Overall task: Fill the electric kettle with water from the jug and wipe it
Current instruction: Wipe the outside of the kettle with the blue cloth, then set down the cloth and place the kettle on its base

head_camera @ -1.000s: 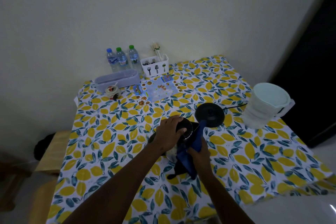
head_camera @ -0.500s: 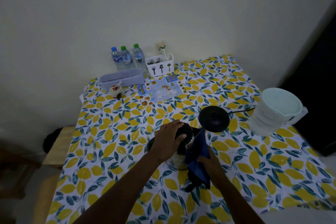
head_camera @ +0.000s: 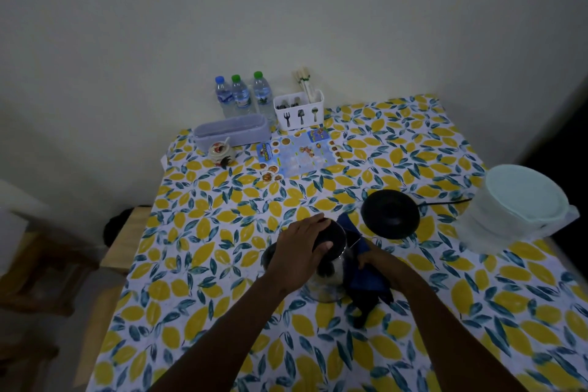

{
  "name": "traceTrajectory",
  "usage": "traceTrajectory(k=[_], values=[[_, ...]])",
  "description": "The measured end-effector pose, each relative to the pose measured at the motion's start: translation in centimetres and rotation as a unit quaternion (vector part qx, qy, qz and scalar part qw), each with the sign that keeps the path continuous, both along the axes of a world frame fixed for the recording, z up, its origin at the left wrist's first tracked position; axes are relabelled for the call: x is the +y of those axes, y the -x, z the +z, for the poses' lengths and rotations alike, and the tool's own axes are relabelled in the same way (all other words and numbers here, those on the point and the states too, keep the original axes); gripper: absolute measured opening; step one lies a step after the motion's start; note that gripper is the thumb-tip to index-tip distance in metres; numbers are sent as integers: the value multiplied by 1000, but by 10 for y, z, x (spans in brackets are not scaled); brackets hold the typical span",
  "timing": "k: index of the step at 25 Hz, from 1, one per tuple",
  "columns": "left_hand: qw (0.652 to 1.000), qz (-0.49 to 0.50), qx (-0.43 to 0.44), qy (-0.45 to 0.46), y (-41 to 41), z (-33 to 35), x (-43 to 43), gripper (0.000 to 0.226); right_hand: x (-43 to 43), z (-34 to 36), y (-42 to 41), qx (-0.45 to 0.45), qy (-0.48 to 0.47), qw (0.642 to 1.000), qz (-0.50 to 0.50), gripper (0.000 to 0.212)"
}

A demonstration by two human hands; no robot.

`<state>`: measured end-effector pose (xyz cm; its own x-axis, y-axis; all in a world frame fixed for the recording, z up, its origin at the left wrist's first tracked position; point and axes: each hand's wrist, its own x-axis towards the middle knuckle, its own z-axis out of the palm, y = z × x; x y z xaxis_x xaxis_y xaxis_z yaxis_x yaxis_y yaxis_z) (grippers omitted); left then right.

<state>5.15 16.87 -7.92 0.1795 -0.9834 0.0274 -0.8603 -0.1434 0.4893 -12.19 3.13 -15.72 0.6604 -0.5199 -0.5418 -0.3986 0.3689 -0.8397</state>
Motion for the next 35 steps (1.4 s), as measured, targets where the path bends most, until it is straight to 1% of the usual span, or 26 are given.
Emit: traceTrajectory(k=[2,3,5,8,10,12,13,14,16,18,20,23,25,27,28,29,32,34,35], values=[[1000,3,-3,10,1,0,-1,49,11,-6,5,5,11,1000,-20,84],[1000,6,-5,14,1,0,-1,49,18,-7,8,3,22,999,-25,84],[1000,9,-4,17,1,-1,-1,48,33,-5,14,12,58,997,-40,74],[1000,8,-4,21,1,0,-1,48,58,-4,27,24,116,991,-68,53],[1000,11,-13,18,2,0,0,48,74,-1,37,25,99,989,-108,48],[999,28,-24,16,11,2,2,46,84,4,47,31,96,986,-136,49],[998,33,-38,26,19,3,4,45,86,7,53,31,111,983,-142,49],[996,24,-71,52,28,4,5,43,87,11,60,29,132,980,-144,50],[988,-21,-116,100,54,1,3,40,86,20,79,43,184,972,-141,54],[989,-52,-80,113,81,-4,-3,40,81,29,102,82,216,961,-155,57],[992,-68,-27,100,105,-10,-12,43,72,35,128,117,254,944,-173,55],[991,-107,-8,77,134,-27,-27,47,55,37,168,169,348,905,-178,58],[989,-139,-14,53,152,-42,-37,49,42,29,193,225,401,874,-156,62],[986,-159,-27,33,169,-58,-46,48,33,13,209,305,442,837,-110,64],[986,-164,-27,19,177,-64,-50,48,32,3,215,348,448,819,-84,66],[985,-169,-24,0,184,-71,-53,49,32,-9,219,381,443,810,-47,69],[982,-176,-39,-53,196,-87,-57,50,43,-48,226,416,396,816,68,77],[982,-164,-44,-76,198,-94,-55,51,51,-61,227,412,418,805,84,83],[982,-158,-43,-93,198,-97,-54,52,52,-63,227,407,419,808,82,84]])
